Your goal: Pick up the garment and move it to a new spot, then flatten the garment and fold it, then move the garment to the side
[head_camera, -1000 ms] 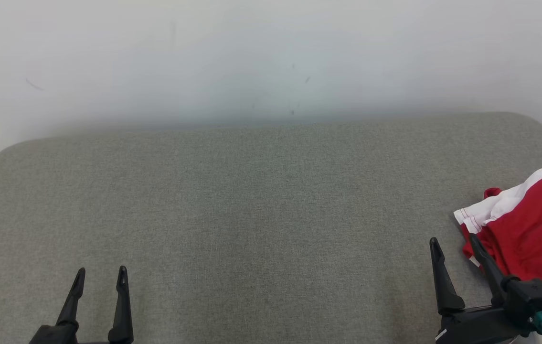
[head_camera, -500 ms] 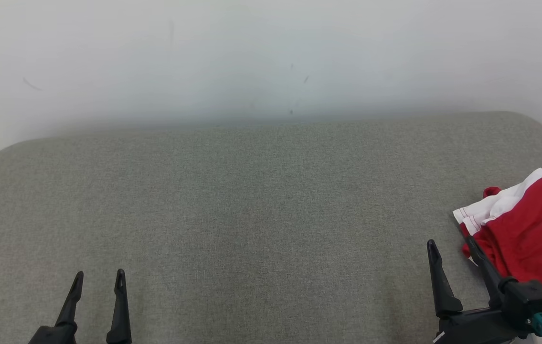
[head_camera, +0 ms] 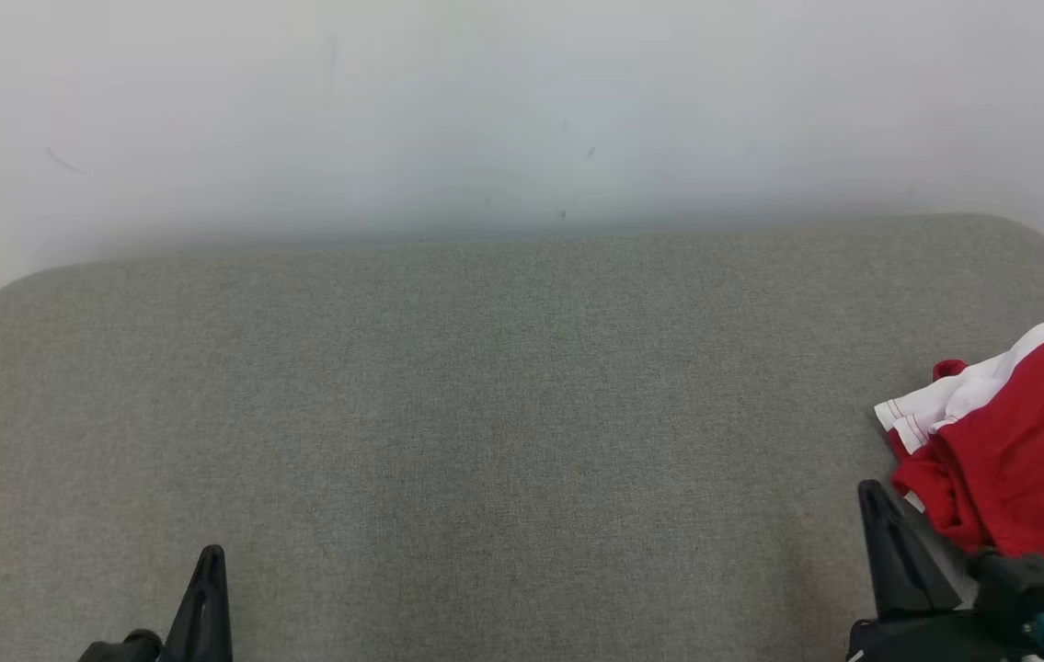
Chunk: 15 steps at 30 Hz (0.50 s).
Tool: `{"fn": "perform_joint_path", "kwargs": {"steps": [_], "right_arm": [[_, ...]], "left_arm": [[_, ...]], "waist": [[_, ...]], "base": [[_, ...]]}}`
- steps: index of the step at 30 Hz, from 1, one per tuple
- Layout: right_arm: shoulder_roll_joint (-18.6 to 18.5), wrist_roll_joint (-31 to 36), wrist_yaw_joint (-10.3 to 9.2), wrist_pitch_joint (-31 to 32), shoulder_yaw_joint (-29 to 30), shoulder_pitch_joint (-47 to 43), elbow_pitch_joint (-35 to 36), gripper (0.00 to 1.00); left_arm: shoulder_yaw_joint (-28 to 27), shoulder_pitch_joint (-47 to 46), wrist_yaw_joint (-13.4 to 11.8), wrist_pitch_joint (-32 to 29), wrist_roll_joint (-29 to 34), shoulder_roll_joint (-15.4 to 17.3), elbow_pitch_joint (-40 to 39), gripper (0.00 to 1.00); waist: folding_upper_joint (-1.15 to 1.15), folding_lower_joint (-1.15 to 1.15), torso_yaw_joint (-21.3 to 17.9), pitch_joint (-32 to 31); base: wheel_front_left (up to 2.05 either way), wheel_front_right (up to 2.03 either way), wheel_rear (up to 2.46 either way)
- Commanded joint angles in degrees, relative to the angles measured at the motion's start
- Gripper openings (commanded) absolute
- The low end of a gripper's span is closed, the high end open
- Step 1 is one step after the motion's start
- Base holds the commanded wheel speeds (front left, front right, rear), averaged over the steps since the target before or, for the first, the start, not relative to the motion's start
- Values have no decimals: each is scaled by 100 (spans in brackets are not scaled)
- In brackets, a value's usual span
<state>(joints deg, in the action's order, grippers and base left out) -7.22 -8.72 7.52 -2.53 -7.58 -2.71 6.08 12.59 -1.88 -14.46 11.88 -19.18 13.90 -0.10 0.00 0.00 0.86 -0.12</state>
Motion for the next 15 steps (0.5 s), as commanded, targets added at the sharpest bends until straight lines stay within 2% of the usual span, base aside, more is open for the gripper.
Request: {"fn": "perform_joint_path", "kwargs": {"steps": [1, 15], "right_arm": [[-39, -240, 0, 25, 79, 79, 56, 0], [-262, -2016, -1, 450, 617, 315, -534, 0]], "left_arm": [[-13, -81, 36, 11, -178, 26, -71, 0], [218, -447, 490, 78, -1703, -184, 506, 0]], "waist": [[0, 0, -1, 1], [0, 0, -11, 6]], "base": [[0, 0, 0], [0, 0, 0]]}}
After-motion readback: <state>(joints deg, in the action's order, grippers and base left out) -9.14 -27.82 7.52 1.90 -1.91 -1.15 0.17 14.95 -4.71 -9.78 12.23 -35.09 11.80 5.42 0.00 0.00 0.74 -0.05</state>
